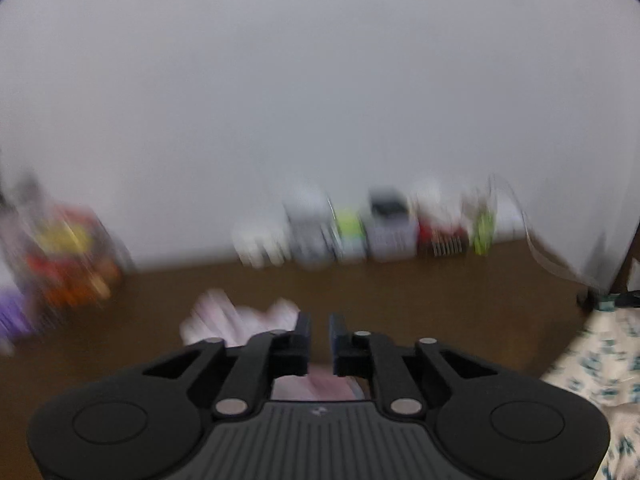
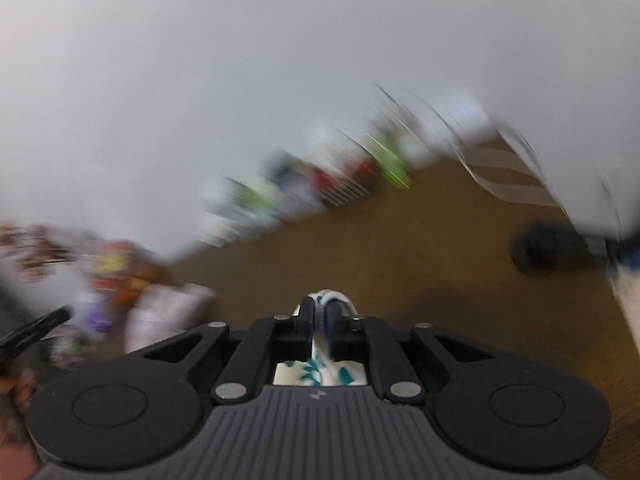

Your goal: Fold clothes

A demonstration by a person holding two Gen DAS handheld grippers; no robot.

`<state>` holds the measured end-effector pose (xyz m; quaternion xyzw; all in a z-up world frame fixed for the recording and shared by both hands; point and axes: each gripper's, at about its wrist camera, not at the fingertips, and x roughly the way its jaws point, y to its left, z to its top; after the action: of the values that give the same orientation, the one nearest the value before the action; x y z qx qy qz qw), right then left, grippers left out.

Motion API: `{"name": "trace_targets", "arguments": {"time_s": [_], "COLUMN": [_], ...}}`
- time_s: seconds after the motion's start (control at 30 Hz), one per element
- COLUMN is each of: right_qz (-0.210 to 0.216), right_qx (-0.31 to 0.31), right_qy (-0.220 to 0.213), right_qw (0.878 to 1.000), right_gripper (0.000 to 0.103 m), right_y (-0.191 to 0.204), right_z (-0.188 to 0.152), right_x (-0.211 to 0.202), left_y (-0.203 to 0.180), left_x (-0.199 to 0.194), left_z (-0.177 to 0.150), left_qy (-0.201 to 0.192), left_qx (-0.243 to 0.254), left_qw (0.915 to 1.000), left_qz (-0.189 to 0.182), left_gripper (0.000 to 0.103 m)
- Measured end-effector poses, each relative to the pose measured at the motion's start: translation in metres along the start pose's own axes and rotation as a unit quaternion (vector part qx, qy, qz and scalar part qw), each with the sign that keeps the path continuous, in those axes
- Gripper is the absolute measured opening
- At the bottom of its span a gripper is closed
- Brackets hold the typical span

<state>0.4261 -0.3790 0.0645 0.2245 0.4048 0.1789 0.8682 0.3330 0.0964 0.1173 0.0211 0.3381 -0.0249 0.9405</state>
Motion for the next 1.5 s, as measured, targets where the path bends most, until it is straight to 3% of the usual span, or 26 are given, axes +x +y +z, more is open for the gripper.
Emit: {"name": "trace_targets", "arguments": {"time_s": [0.07,0.1,0.13,0.23,0.33,0.4,0.5,0.6,0.67,0.7,0.73,0.77,0.8,0.97,1.07,1.17,1.37,1.5], "right_qz": [-0.023,-0.019,-0.013,-0.009,-0.013,-0.011,-0.015,-0.043,-0.063,-0.069,-0.075,-0.08,-0.086,-0.084,-0.072,-0.047,-0.01,-0.006], "right_qx": [0.021,0.017,0.009,-0.051,-0.154,-0.219,-0.29,-0.329,-0.333,-0.326,-0.319,-0.312,-0.305,-0.272,-0.263,-0.263,-0.303,-0.324], "right_qy": [0.024,0.022,0.019,0.002,-0.009,-0.003,0.024,0.041,0.045,0.042,0.038,0.034,0.031,-0.039,-0.092,-0.16,-0.253,-0.291], "right_qw": [0.999,0.999,1.0,0.999,0.988,0.976,0.956,0.943,0.94,0.942,0.944,0.946,0.948,0.958,0.958,0.95,0.919,0.9], "right_gripper": [0.029,0.039,0.048,0.059,0.077,0.077,0.076,0.07,0.06,0.045,0.021,0.008,0.004,0.003,0.003,0.003,0.003,0.003], "right_y": [-0.02,-0.027,-0.033,-0.036,-0.018,-0.001,0.02,0.029,0.032,0.031,0.029,0.028,0.027,0.029,0.037,0.055,0.1,0.122], "right_z": [-0.003,-0.006,-0.009,-0.02,-0.043,-0.063,-0.094,-0.113,-0.115,-0.115,-0.114,-0.113,-0.112,-0.11,-0.11,-0.11,-0.125,-0.13], "right_x": [0.03,0.031,0.03,0.008,-0.023,-0.038,-0.04,-0.025,-0.013,-0.01,-0.007,-0.004,-0.001,-0.04,-0.083,-0.137,-0.244,-0.291], "left_y": [-0.011,-0.015,-0.019,-0.038,-0.059,-0.075,-0.097,-0.103,-0.105,-0.104,-0.103,-0.101,-0.099,-0.08,-0.068,-0.059,-0.052,-0.056], "left_x": [0.022,0.027,0.025,0.004,-0.026,-0.044,-0.044,-0.04,-0.037,-0.034,-0.031,-0.029,-0.029,-0.068,-0.101,-0.139,-0.246,-0.291], "left_z": [-0.026,-0.041,-0.055,-0.085,-0.107,-0.122,-0.143,-0.152,-0.156,-0.158,-0.16,-0.16,-0.158,-0.141,-0.122,-0.103,-0.078,-0.053], "left_qy": [0.045,0.063,0.071,0.072,0.055,0.052,0.067,0.081,0.088,0.09,0.093,0.097,0.1,0.028,-0.025,-0.076,-0.192,-0.231], "left_qx": [0.016,0.032,0.049,0.107,0.171,0.217,0.273,0.289,0.293,0.293,0.293,0.28,0.264,0.223,0.214,0.205,0.209,0.231], "left_qw": [0.9982,0.996,0.9938,0.9849,0.971,0.9605,0.9498,0.9474,0.9466,0.9467,0.947,0.9503,0.9544,0.9708,0.975,0.9755,0.9587,0.944], "left_qz": [-0.037,-0.056,-0.07,-0.115,-0.158,-0.165,-0.137,-0.11,-0.104,-0.099,-0.095,-0.094,-0.096,-0.082,-0.052,-0.028,0.019,0.044], "left_gripper": [0.03,0.047,0.057,0.07,0.088,0.089,0.089,0.087,0.085,0.078,0.052,0.031,0.006,0.004,0.003,0.003,0.003,0.004]}}
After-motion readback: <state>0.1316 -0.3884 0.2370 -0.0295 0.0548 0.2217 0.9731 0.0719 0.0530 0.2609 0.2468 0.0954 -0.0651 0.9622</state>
